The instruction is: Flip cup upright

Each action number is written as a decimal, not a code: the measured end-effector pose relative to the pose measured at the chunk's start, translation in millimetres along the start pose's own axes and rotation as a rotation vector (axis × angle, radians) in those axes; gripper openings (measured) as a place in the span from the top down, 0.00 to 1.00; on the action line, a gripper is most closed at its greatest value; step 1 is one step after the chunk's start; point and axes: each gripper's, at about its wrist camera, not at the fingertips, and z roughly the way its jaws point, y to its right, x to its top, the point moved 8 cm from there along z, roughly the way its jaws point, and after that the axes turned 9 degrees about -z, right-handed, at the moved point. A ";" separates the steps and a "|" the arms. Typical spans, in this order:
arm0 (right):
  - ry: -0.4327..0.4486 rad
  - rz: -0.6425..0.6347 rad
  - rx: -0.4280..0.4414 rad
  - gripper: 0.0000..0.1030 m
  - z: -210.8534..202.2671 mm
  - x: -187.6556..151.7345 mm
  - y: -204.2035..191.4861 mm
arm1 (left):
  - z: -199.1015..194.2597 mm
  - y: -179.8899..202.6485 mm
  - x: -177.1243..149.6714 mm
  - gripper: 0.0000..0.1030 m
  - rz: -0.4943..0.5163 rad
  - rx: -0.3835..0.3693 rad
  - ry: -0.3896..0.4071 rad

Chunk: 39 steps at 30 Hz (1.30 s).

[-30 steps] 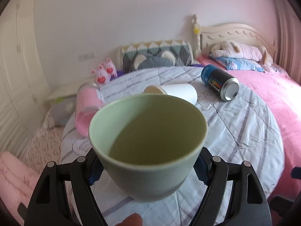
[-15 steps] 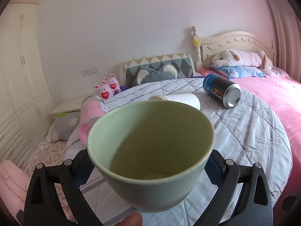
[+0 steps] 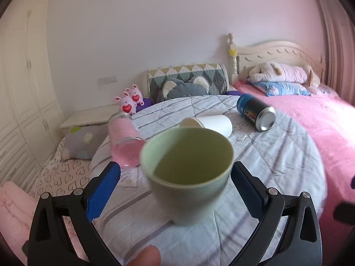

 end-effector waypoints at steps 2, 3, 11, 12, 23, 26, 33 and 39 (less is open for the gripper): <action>0.043 0.004 0.001 0.20 -13.3 5.3 0.2 | -21.5 -7.3 3.6 0.00 -0.018 0.000 -0.001; 0.059 0.003 0.002 0.20 -18.5 8.0 -0.2 | -35.4 -11.1 6.1 0.00 -0.030 -0.003 0.000; 0.175 -0.057 0.034 0.20 -60.5 18.3 -21.8 | -119.6 -31.9 21.2 0.00 -0.066 0.019 0.032; 0.186 -0.068 0.036 0.20 -65.6 18.2 -25.4 | -128.1 -34.8 23.2 0.00 -0.064 0.031 0.043; 0.254 -0.130 0.046 0.20 -103.0 6.2 -46.3 | -184.9 -49.3 -0.9 0.00 -0.059 0.144 -0.100; 0.266 -0.133 0.034 0.20 -111.1 6.3 -46.0 | -193.8 -56.4 -8.0 0.00 -0.079 0.147 -0.112; 0.276 -0.162 0.027 0.20 -120.0 5.4 -55.2 | -207.4 -58.4 -10.9 0.00 -0.088 0.141 -0.102; 0.289 -0.189 0.028 0.20 -126.4 5.5 -65.2 | -210.1 -55.1 -11.4 0.00 -0.080 0.138 -0.100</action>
